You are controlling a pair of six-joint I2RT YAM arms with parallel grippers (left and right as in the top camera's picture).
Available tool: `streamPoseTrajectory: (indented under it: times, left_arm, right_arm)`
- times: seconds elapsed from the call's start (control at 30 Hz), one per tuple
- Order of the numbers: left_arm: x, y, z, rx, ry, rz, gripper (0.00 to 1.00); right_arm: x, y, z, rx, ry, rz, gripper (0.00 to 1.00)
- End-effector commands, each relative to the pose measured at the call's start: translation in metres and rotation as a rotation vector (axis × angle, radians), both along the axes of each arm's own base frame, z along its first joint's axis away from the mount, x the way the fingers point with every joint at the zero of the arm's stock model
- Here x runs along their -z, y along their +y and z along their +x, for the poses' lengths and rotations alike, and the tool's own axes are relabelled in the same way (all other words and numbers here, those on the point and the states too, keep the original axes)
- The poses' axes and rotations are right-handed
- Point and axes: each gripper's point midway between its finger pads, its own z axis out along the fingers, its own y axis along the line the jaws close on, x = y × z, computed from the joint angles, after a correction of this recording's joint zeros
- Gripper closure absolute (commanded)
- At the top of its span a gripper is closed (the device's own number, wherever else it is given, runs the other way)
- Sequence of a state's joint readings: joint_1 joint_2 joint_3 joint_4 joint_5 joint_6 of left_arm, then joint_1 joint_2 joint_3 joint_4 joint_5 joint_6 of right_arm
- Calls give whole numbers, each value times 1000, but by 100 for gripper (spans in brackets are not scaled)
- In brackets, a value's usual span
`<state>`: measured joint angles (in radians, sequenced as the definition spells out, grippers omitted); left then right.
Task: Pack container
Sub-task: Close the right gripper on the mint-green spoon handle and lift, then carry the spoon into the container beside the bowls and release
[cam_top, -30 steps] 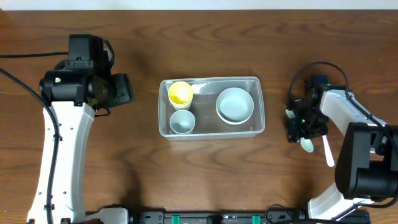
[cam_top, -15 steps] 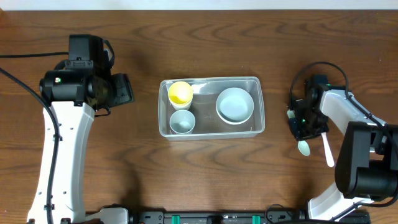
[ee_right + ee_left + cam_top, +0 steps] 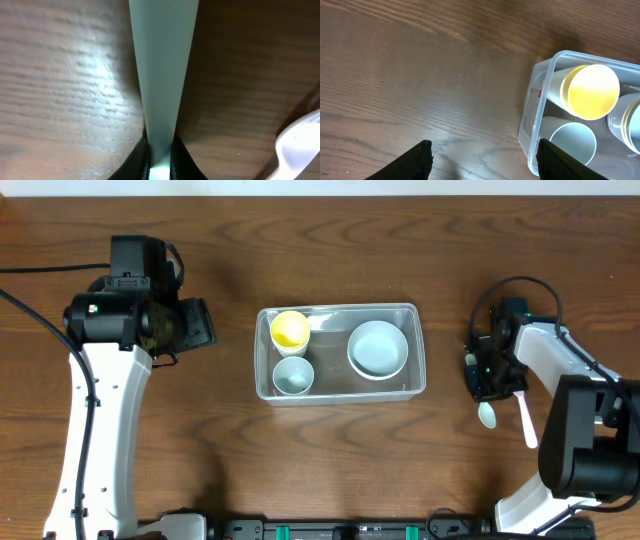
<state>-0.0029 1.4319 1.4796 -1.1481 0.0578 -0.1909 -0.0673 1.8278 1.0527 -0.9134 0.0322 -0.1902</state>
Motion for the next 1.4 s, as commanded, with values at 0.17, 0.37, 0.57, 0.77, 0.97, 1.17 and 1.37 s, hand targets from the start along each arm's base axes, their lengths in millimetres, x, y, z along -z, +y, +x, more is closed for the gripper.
streamPoseTrajectory:
  times: [0.17, 0.37, 0.57, 0.77, 0.97, 1.17, 1.37]
  left_arm:
    - [2, 0, -1, -6, 8, -8, 33]
    - [2, 0, -1, -5, 8, -7, 33]
    - [2, 0, -1, -6, 8, -7, 33]
    - [2, 0, -2, -5, 12, -8, 33]
    - [4, 0, -6, -6, 29, -7, 33]
    - [4, 0, -6, -6, 30, -7, 33]
    - [4, 0, -6, -6, 29, -7, 33]
  right_arm:
    - [-70, 31, 68, -36, -220, 37, 99]
    - [-161, 82, 108, -194, -475, 69, 99]
    - [-186, 171, 80, -673, -525, 103, 99]
    - [-164, 228, 37, -1007, -443, 125, 99]
    - [-133, 248, 23, -1110, -352, 130, 99]
    - [-111, 244, 17, -1100, -260, 123, 94]
    - [-110, 237, 12, -1090, -225, 105, 19]
